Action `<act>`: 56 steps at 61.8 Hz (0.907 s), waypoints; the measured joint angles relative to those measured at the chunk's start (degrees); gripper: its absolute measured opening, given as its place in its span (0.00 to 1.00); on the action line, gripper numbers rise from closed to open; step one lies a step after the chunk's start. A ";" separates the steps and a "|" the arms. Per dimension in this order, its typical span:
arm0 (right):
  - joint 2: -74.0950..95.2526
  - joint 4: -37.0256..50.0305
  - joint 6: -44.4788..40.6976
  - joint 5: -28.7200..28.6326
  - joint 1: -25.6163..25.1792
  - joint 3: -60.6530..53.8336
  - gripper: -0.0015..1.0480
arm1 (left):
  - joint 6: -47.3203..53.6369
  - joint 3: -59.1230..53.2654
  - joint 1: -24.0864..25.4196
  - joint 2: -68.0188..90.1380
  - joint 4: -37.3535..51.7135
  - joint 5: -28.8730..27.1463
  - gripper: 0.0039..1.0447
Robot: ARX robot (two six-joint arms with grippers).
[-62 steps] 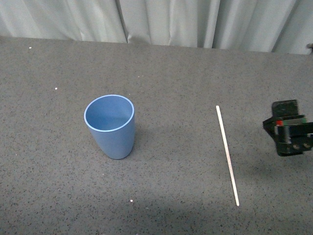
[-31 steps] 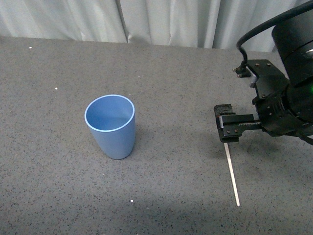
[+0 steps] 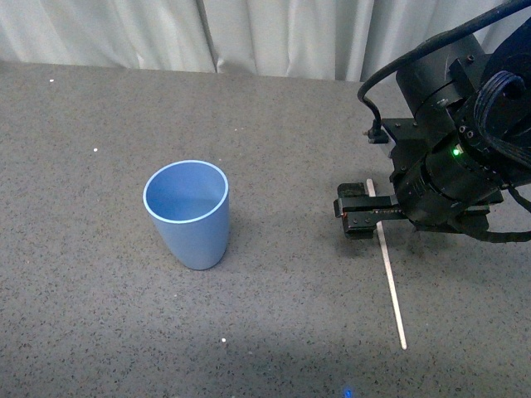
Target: Transfer chopsticks to blue cup
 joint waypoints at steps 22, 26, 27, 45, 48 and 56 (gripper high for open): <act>1.18 -2.14 -0.46 0.85 -0.09 2.21 0.03 | 0.00 0.00 0.00 0.00 0.00 0.00 0.94; 0.94 -1.14 -0.48 0.85 -0.37 1.77 0.01 | 0.00 0.00 0.00 0.00 0.00 0.00 0.94; 0.87 -0.87 -0.50 0.92 -0.39 1.60 0.01 | 0.02 0.00 0.00 0.00 0.00 0.00 0.94; -10.69 16.87 -1.53 -3.15 0.55 -7.50 0.01 | 0.02 0.00 0.00 0.00 0.00 0.00 0.94; -13.38 20.68 -2.40 -3.37 1.27 -7.93 0.01 | 0.02 0.00 0.00 0.00 0.00 0.00 0.94; -18.84 32.94 -2.67 -8.81 3.67 -8.85 0.01 | 0.00 0.00 0.00 0.00 0.00 0.00 0.94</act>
